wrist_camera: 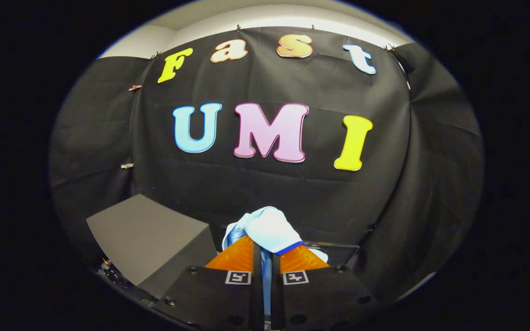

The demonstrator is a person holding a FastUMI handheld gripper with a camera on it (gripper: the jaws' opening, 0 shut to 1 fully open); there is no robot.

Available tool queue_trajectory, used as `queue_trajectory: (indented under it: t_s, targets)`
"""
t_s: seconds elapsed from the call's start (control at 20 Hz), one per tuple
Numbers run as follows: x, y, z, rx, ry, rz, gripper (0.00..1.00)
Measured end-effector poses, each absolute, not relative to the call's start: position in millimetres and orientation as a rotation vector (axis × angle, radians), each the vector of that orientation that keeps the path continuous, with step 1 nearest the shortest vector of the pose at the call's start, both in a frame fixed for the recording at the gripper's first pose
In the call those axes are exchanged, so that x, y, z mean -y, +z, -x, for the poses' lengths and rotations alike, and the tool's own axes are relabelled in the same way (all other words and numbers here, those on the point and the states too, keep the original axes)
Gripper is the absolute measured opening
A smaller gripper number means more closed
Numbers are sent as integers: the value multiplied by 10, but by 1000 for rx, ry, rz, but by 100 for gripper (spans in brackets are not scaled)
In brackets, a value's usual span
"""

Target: Put the clothes into the washing machine and then close the washing machine lid.

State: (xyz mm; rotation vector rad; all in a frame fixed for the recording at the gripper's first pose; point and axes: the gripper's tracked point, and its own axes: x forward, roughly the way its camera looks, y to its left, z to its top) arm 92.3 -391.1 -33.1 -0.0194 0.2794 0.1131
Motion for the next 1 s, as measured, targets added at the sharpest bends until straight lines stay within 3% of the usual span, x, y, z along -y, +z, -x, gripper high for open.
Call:
queue_trajectory:
  t_s: [0.35, 1.0]
  targets:
    - [4017, -1161, -966, -417, 187, 3, 11]
    - [4087, -2543, -1011, -635, 151, 22, 10]
